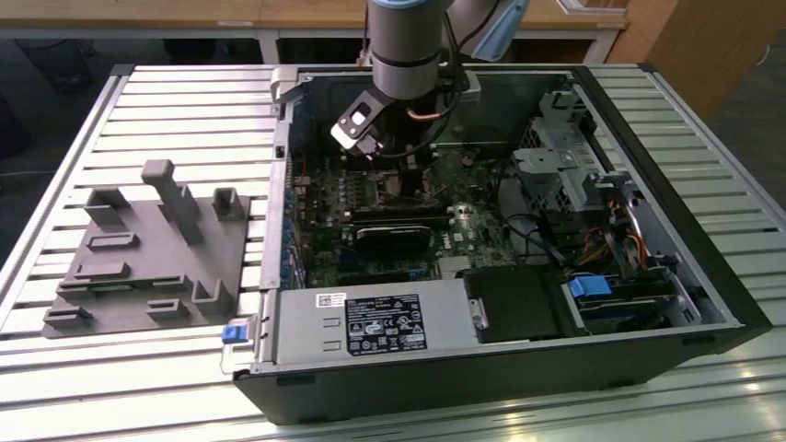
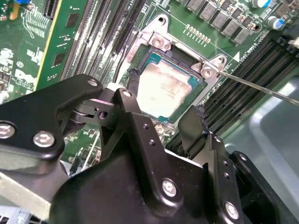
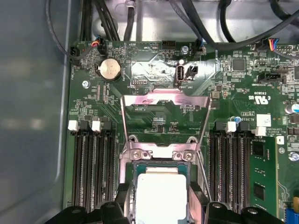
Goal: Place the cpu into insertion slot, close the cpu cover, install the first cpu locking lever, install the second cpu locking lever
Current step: 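Place the cpu into insertion slot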
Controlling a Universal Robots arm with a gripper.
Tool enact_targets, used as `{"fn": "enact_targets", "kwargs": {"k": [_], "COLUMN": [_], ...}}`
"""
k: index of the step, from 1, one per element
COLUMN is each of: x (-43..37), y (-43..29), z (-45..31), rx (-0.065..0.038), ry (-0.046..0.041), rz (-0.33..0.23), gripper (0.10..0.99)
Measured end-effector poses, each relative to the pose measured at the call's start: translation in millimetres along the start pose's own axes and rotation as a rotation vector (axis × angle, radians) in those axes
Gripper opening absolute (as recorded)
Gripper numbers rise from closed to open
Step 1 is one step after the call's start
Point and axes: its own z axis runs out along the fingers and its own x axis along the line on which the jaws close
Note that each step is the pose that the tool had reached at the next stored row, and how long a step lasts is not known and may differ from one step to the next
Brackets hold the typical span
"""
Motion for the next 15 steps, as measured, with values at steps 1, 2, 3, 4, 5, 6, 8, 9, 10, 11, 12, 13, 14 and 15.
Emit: {"fn": "enact_targets", "kwargs": {"k": [1, 2, 3, 4, 5, 6, 8, 9, 10, 11, 12, 13, 14, 15], "x": [0.1, 0.1, 0.1, 0.2, 0.2, 0.2, 0.3, 0.3, 0.2, 0.2, 0.1, 0.1, 0.1, 0.1], "y": [0.1, 0.2, 0.3, 0.4, 0.4, 0.5, 0.6, 0.6, 0.6, 0.6, 0.7, 0.7, 0.7, 0.8], "z": [-1.1, -2.3, -3.5, -4.5, -5.4, -6.1, -6.7, -6.8, -7.1, -7.3, -7.6, -7.8, -8.0, -8.2], "rx": [0.0, 0.001, 0.001, 0.001, 0.001, 0.001, 0.001, 0.001, 0.001, 0.002, 0.002, 0.002, 0.002, 0.002], "ry": [0.0001, 0.0001, 0.0001, 0.0, 0.0, 0.0, 0.0002, 0.0003, 0.0001, 0.0001, 0.0, 0.0, 0.0, 0.0], "rz": [0.0, 0.0, 0.0, 0.0, 0.0, 0.0, 0.0, 0.0, 0.0, 0.0, 0.0, 0.0, 0.0, 0.0], "gripper": [0.612, 0.612, 0.612, 0.612, 0.6, 0.533, 0.471, 0.412, 0.412, 0.357, 0.298, 0.298, 0.239, 0.18]}}
